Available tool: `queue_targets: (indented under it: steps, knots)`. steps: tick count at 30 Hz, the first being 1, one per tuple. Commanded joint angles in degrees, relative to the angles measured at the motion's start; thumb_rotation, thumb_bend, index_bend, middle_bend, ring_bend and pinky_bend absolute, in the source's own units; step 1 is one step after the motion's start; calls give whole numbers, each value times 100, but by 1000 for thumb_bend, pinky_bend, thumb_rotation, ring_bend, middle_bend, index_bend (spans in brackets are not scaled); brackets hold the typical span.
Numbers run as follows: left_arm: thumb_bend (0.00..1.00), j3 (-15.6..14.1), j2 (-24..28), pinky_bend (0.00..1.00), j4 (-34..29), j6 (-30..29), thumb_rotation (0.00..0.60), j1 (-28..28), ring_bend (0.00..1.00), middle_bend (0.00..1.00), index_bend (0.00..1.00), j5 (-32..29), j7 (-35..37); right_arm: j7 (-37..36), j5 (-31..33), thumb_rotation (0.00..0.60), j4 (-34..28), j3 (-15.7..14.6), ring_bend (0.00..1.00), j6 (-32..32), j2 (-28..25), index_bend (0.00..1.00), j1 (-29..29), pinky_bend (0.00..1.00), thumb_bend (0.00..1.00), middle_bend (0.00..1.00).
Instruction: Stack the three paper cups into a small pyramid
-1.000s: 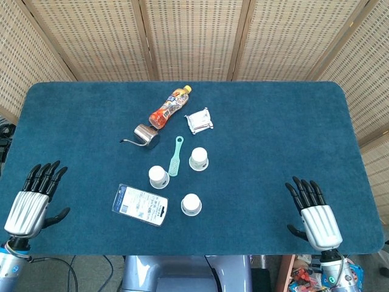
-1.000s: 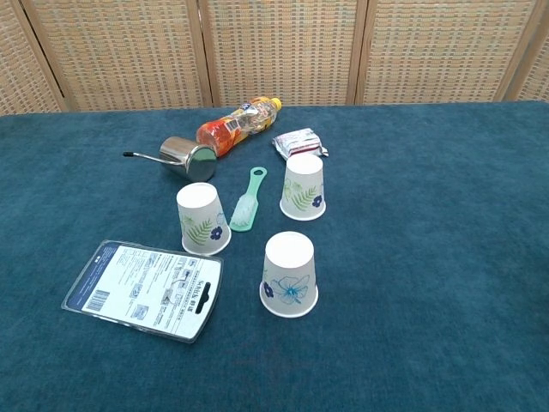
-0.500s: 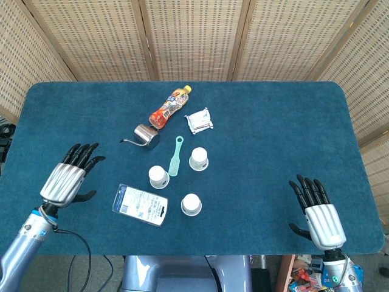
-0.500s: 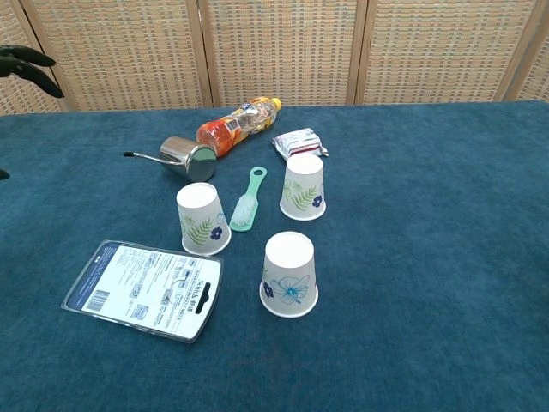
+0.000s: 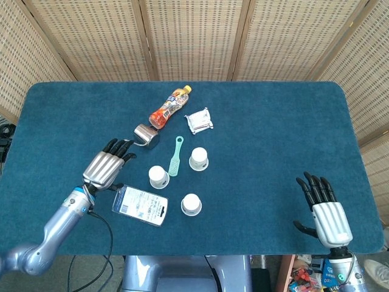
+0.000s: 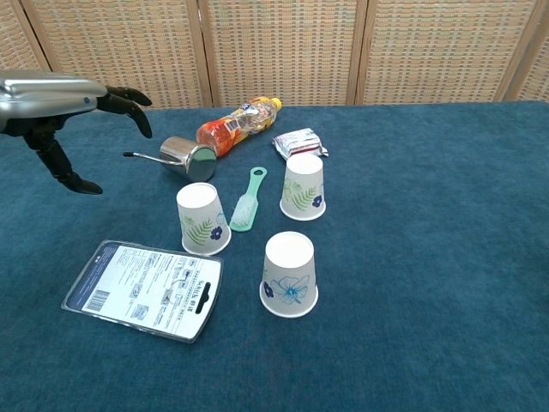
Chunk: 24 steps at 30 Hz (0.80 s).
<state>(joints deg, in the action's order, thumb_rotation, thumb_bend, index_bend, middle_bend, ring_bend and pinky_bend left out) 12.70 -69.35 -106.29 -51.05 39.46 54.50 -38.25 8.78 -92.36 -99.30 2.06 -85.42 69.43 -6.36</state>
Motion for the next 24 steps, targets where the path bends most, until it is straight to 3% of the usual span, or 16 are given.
queue_targets:
  steps: [1, 12, 24]
  knots:
    - [226, 0, -281, 0, 141, 28, 600, 554, 0, 0, 224, -764, -588, -72, 26, 600, 8, 8, 0, 22, -27, 0, -10, 0, 71, 0]
    - [226, -210, -879, 0, 476, -91, 600, 1382, 0, 0, 231, -1869, -1089, -373, 119, 600, 33, 49, 0, 36, -113, 0, -18, 0, 71, 0]
    - [225, -502, -1246, 0, 774, -290, 600, 1825, 0, 0, 240, -2341, -1303, -613, 223, 600, 102, 109, 0, 41, -173, 0, -26, 0, 71, 0]
